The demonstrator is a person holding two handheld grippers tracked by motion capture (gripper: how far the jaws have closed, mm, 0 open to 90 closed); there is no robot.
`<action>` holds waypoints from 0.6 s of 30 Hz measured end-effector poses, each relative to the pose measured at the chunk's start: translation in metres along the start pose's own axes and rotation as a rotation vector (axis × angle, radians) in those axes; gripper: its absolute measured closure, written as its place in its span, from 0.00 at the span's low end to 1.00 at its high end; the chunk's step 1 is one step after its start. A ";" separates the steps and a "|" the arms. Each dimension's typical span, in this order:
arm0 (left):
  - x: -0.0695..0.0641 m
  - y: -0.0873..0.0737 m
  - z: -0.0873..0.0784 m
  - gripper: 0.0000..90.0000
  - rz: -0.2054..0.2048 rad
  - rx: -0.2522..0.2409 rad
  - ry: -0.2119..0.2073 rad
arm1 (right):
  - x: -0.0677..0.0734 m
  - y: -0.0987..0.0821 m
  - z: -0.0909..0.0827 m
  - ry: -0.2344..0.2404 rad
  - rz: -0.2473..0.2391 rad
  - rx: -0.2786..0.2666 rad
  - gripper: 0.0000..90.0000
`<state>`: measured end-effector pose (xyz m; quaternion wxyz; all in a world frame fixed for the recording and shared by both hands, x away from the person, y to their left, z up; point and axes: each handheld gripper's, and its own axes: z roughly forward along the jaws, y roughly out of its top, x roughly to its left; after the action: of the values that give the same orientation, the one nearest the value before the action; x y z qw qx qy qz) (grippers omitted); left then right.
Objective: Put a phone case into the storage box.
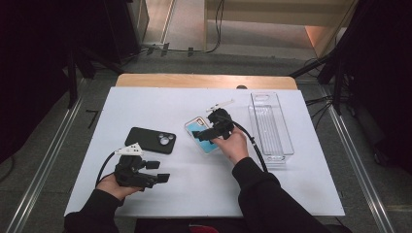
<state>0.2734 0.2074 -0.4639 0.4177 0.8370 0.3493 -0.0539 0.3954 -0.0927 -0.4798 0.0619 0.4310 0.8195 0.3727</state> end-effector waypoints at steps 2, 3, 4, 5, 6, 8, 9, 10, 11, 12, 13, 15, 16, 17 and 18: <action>0.000 0.000 0.000 0.30 0.001 -0.001 0.000 | -0.001 -0.002 0.002 -0.002 -0.002 0.006 0.00; 0.000 0.000 0.000 0.30 0.000 -0.001 -0.001 | -0.001 -0.003 0.004 -0.005 -0.001 0.011 0.00; 0.000 0.000 0.000 0.30 0.002 -0.001 -0.001 | -0.001 -0.004 0.005 -0.008 -0.003 0.013 0.00; 0.000 0.000 0.000 0.30 0.001 0.000 -0.002 | -0.002 -0.005 0.006 -0.009 -0.003 0.016 0.00; 0.000 0.000 0.000 0.30 0.001 0.002 -0.002 | -0.002 -0.007 0.007 -0.014 0.003 0.024 0.00; 0.000 0.000 0.000 0.30 0.001 0.000 -0.002 | -0.002 -0.009 0.009 -0.021 0.006 0.024 0.00; 0.000 0.000 0.000 0.30 0.001 0.000 -0.003 | -0.002 -0.011 0.010 -0.024 0.004 0.021 0.00; 0.000 0.000 0.000 0.30 0.001 0.001 -0.002 | -0.002 -0.012 0.011 -0.028 0.003 0.027 0.00; 0.000 0.000 0.000 0.30 0.001 0.003 -0.002 | -0.003 -0.014 0.012 -0.028 0.005 0.031 0.00; 0.000 0.000 0.000 0.30 0.000 0.003 -0.001 | -0.003 -0.014 0.013 -0.025 0.007 0.035 0.00; 0.000 0.000 0.000 0.30 0.000 0.002 -0.001 | -0.003 -0.016 0.014 -0.025 0.008 0.040 0.00; 0.000 0.000 0.000 0.30 0.000 0.002 -0.001 | -0.002 -0.017 0.016 -0.025 0.005 0.053 0.00; 0.000 0.000 0.000 0.30 0.000 0.002 -0.001 | -0.001 -0.018 0.017 -0.030 0.000 0.062 0.00; 0.000 0.000 0.000 0.30 0.000 0.002 -0.001 | 0.000 -0.019 0.019 -0.039 -0.007 0.076 0.00; 0.000 0.000 0.000 0.30 0.000 0.002 0.000 | 0.001 -0.019 0.020 -0.044 -0.011 0.081 0.00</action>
<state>0.2734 0.2073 -0.4638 0.4169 0.8374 0.3493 -0.0545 0.3910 -0.0877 -0.5065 0.0646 0.4366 0.8347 0.3293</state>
